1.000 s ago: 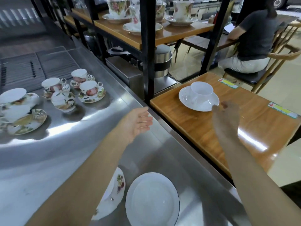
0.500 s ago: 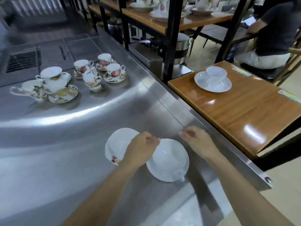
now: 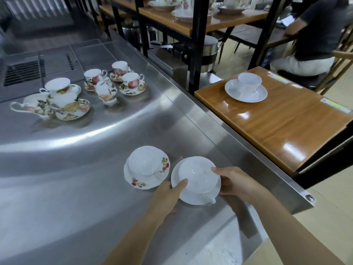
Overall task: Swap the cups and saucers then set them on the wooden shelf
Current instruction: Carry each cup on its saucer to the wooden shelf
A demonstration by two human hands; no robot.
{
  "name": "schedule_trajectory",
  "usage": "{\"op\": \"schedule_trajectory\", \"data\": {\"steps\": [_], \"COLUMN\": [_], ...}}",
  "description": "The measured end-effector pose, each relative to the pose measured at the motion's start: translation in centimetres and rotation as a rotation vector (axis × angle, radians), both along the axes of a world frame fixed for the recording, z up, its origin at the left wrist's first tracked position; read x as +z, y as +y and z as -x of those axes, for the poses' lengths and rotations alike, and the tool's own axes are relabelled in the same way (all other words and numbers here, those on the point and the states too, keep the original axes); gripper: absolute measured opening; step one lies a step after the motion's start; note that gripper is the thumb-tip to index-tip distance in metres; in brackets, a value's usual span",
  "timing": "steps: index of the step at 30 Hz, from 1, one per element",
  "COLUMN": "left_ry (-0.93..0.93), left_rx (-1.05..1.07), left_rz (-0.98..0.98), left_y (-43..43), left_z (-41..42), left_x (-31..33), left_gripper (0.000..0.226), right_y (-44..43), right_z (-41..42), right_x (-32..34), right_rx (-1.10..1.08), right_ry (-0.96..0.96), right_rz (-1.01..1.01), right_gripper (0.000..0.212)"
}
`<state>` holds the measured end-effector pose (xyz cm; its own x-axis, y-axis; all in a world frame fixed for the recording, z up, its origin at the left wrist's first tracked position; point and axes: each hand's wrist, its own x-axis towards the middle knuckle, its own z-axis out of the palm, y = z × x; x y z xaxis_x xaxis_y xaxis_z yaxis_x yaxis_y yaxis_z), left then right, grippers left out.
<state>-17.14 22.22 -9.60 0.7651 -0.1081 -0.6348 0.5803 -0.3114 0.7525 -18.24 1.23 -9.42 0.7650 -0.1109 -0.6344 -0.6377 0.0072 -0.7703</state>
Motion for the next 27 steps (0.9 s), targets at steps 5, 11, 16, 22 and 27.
{"op": "schedule_trajectory", "data": {"steps": [5,11,16,22,27], "left_ry": [-0.025,-0.191,-0.278,-0.295,-0.248], "left_rx": [0.226,0.240,0.158,-0.024,-0.145], "left_rz": [0.191,0.233,0.278,0.271,0.273], "left_y": [-0.9,-2.1,-4.6,-10.9,-17.1], "left_z": [0.7,0.0,-2.1,-7.3,-10.9], "left_x": [0.1,4.5,9.1,11.8,11.3], "left_gripper": [0.019,0.008,0.007,0.017,0.009], "right_y": [0.9,0.3,-1.4,-4.7,-7.5], "right_z": [0.8,1.5,1.4,0.3,-0.9], "right_x": [0.8,4.0,8.4,11.1,10.4], "right_rx": [-0.083,-0.163,-0.300,-0.593,-0.885], "right_ry": [-0.058,-0.206,-0.299,-0.356,-0.298], "right_rz": [-0.016,0.023,0.030,0.002,-0.034], "right_gripper": [0.050,0.047,0.042,0.035,0.058]}}
